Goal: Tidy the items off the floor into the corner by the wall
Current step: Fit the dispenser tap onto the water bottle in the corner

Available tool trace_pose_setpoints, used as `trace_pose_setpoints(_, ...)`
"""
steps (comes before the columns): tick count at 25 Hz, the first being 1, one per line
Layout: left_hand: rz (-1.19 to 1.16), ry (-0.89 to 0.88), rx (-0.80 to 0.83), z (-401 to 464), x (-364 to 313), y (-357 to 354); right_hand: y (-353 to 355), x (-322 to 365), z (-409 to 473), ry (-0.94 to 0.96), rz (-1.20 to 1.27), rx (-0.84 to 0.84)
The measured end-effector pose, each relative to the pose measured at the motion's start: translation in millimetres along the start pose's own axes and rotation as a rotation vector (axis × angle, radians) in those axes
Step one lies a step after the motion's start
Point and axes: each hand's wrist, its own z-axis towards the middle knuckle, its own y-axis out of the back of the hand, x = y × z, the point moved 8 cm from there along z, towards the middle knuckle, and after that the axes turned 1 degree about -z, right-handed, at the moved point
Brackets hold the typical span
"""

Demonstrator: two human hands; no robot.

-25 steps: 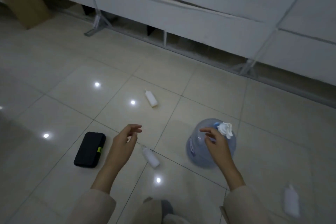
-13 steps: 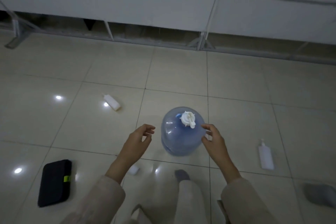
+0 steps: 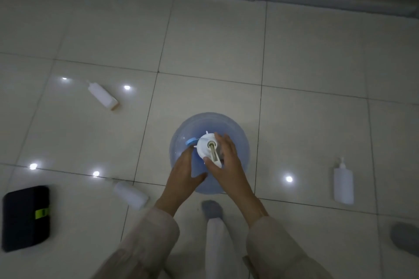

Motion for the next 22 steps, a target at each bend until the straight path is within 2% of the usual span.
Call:
trace_pose_setpoints(2,-0.064,-0.075,-0.042,18,-6,-9,-4,-4,11,0.013,-0.028,-0.008)
trace_pose_setpoints(7,-0.240,0.146,-0.192,66,-1,-9,-3,13,51,0.049,0.092,0.028)
trace_pose_setpoints(11,-0.315,0.048,-0.365,105,-20,14,10,18,90,0.106,0.206,0.164)
trace_pose_setpoints(16,-0.438,0.084,-0.548,125,-9,51,24,-24,115,0.038,0.003,0.162)
trace_pose_setpoints(20,-0.550,0.121,-0.742,95,15,80,-5,-48,123,-0.022,-0.371,0.202)
trace_pose_setpoints(22,-0.629,0.159,-0.870,74,30,101,-20,-38,122,-0.022,-0.352,0.205)
